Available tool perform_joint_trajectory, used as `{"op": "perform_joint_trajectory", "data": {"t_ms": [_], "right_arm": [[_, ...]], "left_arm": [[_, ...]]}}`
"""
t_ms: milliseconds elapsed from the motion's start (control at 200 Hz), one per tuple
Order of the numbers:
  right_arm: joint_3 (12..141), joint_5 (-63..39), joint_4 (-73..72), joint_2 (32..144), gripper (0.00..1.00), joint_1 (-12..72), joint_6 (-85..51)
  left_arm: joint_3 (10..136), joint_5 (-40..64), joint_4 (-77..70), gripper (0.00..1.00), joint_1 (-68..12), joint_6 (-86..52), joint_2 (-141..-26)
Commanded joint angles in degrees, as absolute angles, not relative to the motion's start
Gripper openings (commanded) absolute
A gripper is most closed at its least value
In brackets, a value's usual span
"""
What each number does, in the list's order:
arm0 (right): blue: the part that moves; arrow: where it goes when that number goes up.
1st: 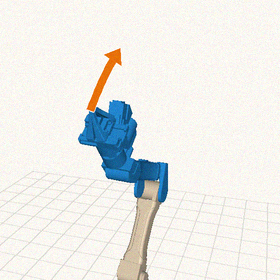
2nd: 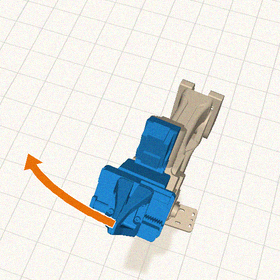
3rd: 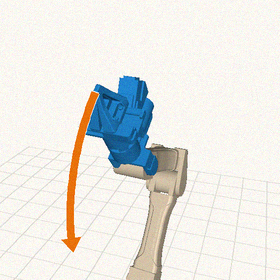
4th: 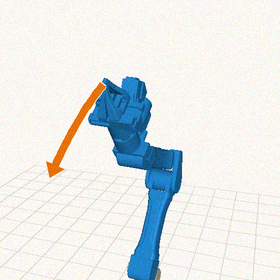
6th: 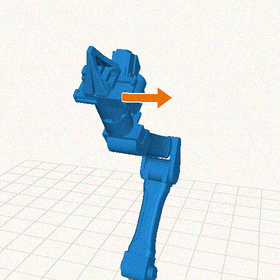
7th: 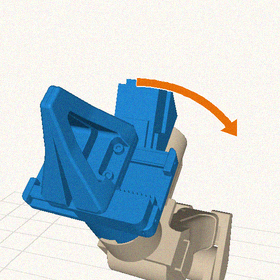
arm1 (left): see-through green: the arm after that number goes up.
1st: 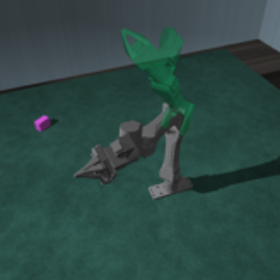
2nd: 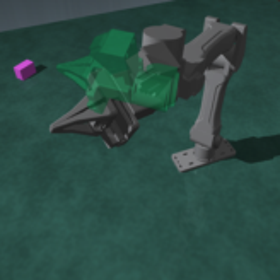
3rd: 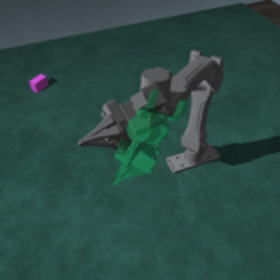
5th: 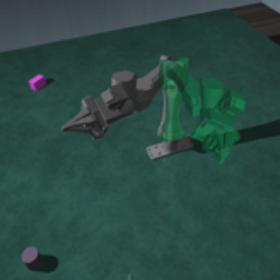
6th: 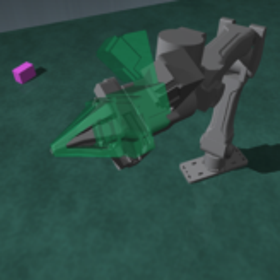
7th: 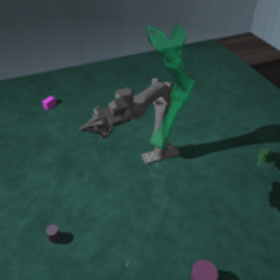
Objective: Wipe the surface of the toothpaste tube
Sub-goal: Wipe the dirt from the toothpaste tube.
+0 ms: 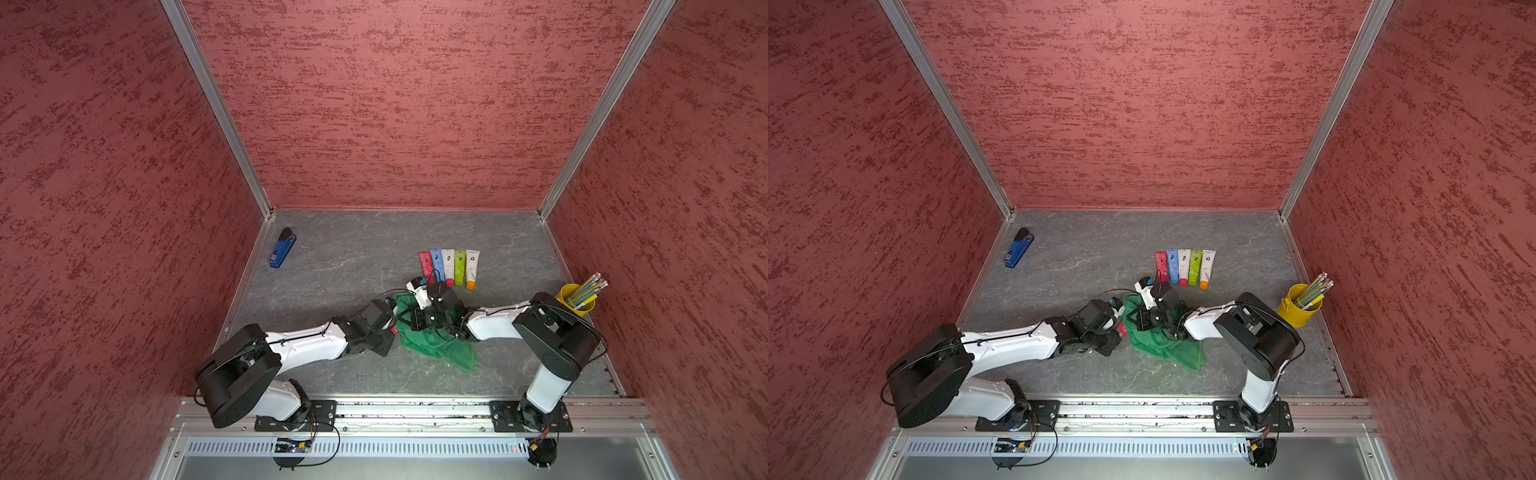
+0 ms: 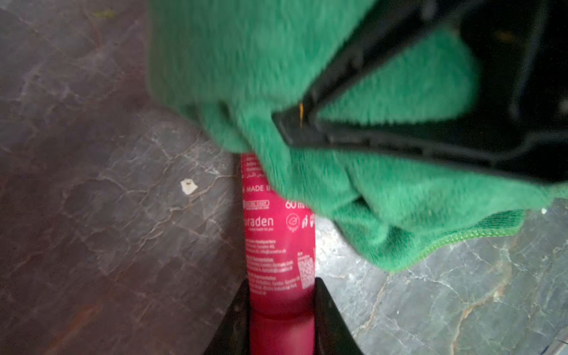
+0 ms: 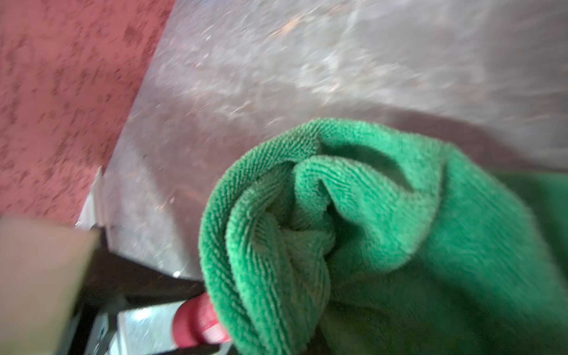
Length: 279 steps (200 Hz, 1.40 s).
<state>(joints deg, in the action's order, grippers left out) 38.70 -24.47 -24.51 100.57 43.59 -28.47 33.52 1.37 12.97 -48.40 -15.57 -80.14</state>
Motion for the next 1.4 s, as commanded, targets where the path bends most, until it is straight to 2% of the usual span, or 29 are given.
{"op": "perform_joint_trajectory", "data": {"t_ms": [0,115,266,411,636,1022,1217,1307,1393], "right_arm": [[36.7,-32.4,-20.4,101.8,0.00,46.1,-28.4],[39.0,-28.9,-17.8,103.9,0.00,45.3,-27.0],[41.9,-17.4,-12.2,105.8,0.00,39.1,-25.9],[43.0,-12.1,-11.0,104.9,0.00,33.9,-25.2],[43.8,-16.8,-11.3,104.5,0.00,35.2,-24.4],[36.9,-29.8,-19.8,102.6,0.00,48.2,-28.5],[38.3,-27.0,-17.6,104.7,0.00,46.8,-26.7],[38.2,-25.0,-17.4,105.0,0.00,42.1,-26.7],[38.5,-17.9,-13.6,103.6,0.00,37.2,-26.1]], "left_arm": [[33.8,1.8,9.7,0.00,-48.0,-15.0,-78.7],[33.6,1.9,9.6,0.00,-48.0,-15.0,-78.6],[33.6,2.0,9.5,0.00,-48.0,-15.0,-78.6],[33.6,2.1,9.4,0.00,-48.0,-14.9,-78.6],[33.7,2.2,9.5,0.00,-48.1,-14.9,-78.7],[33.7,2.2,9.5,0.00,-47.8,-14.9,-78.6],[33.4,2.2,9.3,0.00,-47.9,-14.9,-78.0],[33.3,2.3,9.3,0.00,-47.9,-15.0,-77.8],[33.3,2.3,9.3,0.00,-47.9,-15.0,-78.0]]}}
